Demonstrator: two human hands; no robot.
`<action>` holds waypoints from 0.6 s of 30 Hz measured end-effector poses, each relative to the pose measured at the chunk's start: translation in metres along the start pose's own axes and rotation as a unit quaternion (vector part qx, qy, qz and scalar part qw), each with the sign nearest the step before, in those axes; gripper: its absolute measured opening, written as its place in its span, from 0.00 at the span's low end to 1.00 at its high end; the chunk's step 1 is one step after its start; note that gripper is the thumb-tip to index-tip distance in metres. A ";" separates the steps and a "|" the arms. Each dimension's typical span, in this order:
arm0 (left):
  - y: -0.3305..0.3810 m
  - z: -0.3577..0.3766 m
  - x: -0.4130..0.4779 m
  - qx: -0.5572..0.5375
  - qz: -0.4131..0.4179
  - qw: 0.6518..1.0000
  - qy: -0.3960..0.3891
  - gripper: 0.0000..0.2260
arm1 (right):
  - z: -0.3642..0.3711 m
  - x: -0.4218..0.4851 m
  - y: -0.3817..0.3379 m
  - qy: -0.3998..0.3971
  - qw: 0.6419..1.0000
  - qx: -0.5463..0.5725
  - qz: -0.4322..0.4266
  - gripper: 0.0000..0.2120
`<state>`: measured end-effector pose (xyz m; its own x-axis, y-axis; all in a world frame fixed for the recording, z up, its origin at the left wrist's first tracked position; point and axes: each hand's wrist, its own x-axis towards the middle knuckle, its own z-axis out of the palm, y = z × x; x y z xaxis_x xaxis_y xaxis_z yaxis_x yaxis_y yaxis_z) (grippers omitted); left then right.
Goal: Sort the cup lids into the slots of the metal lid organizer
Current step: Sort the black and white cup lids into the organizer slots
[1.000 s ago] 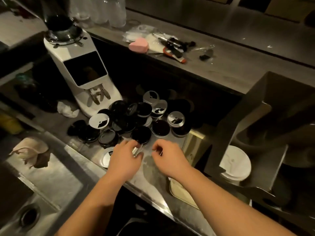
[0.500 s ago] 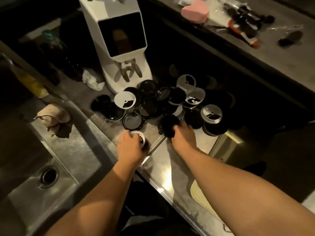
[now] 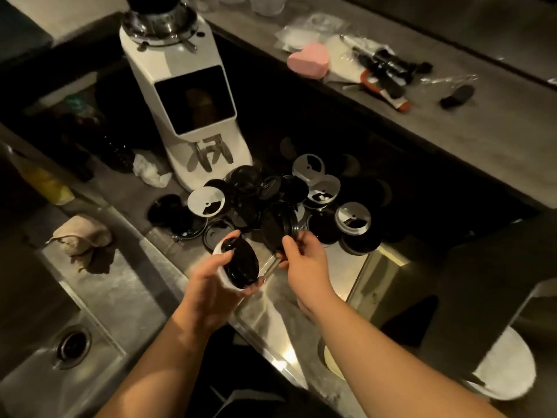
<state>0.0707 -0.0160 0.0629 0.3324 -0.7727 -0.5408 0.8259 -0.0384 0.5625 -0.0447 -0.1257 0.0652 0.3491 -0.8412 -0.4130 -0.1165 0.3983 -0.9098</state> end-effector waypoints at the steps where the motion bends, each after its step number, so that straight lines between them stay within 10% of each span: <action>1: 0.003 0.004 -0.005 -0.044 -0.006 0.998 -0.034 0.33 | -0.008 -0.014 -0.013 -0.009 1.000 0.015 -0.008 0.05; 6: 0.011 0.053 -0.030 -0.078 -0.082 0.965 -0.235 0.31 | -0.062 -0.087 -0.082 -0.023 0.997 0.026 -0.075 0.06; 10: 0.005 0.118 -0.062 0.008 -0.055 0.967 -0.250 0.43 | -0.096 -0.140 -0.117 -0.008 0.990 -0.006 -0.144 0.06; 18: -0.025 0.195 -0.105 -0.008 -0.089 0.933 -0.349 0.32 | -0.168 -0.196 -0.146 0.053 0.973 0.065 -0.214 0.18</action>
<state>-0.0735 -0.0575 0.2273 -0.1837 -0.9794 -0.0834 0.8483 -0.2008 0.4900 -0.2526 -0.0803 0.2726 0.2410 -0.9705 -0.0059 0.1384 0.0404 -0.9896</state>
